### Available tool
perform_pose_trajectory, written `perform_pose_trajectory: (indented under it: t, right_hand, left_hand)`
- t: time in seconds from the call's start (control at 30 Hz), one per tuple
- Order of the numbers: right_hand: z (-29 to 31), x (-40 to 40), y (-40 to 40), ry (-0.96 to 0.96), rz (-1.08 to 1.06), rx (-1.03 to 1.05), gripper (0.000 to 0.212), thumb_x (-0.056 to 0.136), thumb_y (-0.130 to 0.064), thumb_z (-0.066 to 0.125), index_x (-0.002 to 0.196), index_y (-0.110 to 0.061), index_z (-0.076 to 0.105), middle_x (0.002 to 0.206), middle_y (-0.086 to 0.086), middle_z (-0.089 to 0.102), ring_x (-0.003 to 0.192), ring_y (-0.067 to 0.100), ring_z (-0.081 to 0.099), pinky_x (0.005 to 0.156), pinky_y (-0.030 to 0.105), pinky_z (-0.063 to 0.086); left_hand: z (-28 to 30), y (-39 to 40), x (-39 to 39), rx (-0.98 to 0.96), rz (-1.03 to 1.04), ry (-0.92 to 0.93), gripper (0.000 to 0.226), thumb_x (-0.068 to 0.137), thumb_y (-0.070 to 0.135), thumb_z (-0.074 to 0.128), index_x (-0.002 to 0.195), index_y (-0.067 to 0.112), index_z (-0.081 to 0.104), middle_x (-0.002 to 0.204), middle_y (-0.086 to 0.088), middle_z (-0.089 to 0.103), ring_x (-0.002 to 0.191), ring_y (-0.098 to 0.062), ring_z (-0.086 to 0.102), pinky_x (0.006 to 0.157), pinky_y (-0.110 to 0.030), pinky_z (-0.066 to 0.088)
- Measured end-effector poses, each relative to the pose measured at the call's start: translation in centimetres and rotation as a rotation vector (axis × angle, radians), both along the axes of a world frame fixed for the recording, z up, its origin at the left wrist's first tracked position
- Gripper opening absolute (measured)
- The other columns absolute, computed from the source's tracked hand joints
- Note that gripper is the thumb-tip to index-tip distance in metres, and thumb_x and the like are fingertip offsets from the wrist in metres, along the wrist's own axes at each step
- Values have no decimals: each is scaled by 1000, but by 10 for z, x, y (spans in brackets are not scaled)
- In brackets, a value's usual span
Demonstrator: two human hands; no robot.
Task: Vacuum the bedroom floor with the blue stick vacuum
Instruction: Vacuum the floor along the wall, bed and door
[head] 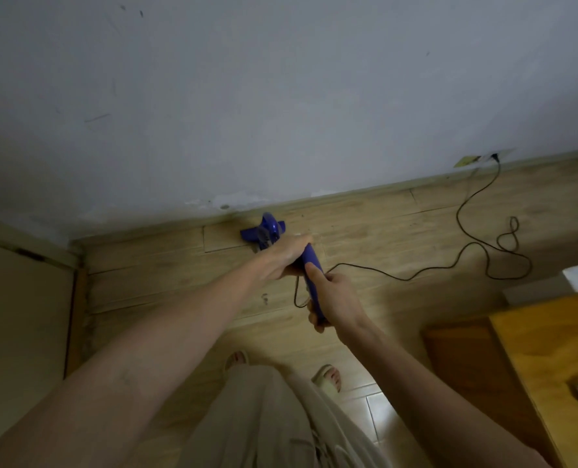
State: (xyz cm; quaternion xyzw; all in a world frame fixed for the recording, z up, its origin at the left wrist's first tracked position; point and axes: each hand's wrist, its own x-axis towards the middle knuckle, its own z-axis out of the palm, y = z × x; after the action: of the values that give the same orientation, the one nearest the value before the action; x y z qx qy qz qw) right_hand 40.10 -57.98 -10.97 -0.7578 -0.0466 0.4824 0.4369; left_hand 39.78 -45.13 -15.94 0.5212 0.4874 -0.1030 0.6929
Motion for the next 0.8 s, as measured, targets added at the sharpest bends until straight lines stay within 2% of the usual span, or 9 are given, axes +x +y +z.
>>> perform_pose_trajectory:
  t: [0.2, 0.37, 0.5, 0.7, 0.8]
  right_hand:
    - [8, 24, -59, 37, 25, -7, 35, 102, -38, 43, 104, -5, 54, 63, 5, 54, 42, 12, 51, 39, 23, 42]
    - [5, 47, -80, 58, 68, 7, 36, 102, -39, 43, 105, -4, 54, 62, 6, 53, 40, 13, 51, 38, 23, 41]
    - [-9, 54, -74, 62, 52, 17, 35, 101, -40, 44, 103, -6, 54, 63, 7, 55, 40, 15, 52, 38, 24, 41]
    - [-29, 54, -41, 58, 42, 13, 34, 102, -41, 41, 100, -9, 52, 60, 6, 53, 40, 16, 51, 40, 25, 42]
    - [-27, 62, -20, 62, 29, 8, 38, 101, -44, 41, 104, -8, 52, 63, 6, 56, 41, 16, 52, 40, 24, 43]
  left_hand:
    - [-2, -57, 24, -62, -31, -3, 16, 95, 19, 47, 81, 13, 44, 71, -6, 48, 60, -16, 49, 55, -26, 46]
    - [-8, -75, 40, -76, 2, 15, 11, 92, 19, 48, 86, 10, 47, 74, -8, 50, 63, -18, 52, 59, -28, 49]
    - [-12, -72, 47, -42, 34, 44, 14, 92, 21, 48, 86, 8, 49, 75, -11, 54, 67, -22, 55, 68, -34, 52]
    - [-22, -45, 57, 38, 38, 104, 16, 92, 24, 47, 87, 9, 49, 79, -12, 55, 75, -26, 56, 69, -34, 51]
    - [-17, -26, 65, 52, 61, 92, 15, 92, 20, 48, 79, 12, 46, 67, -9, 50, 61, -24, 53, 62, -31, 48]
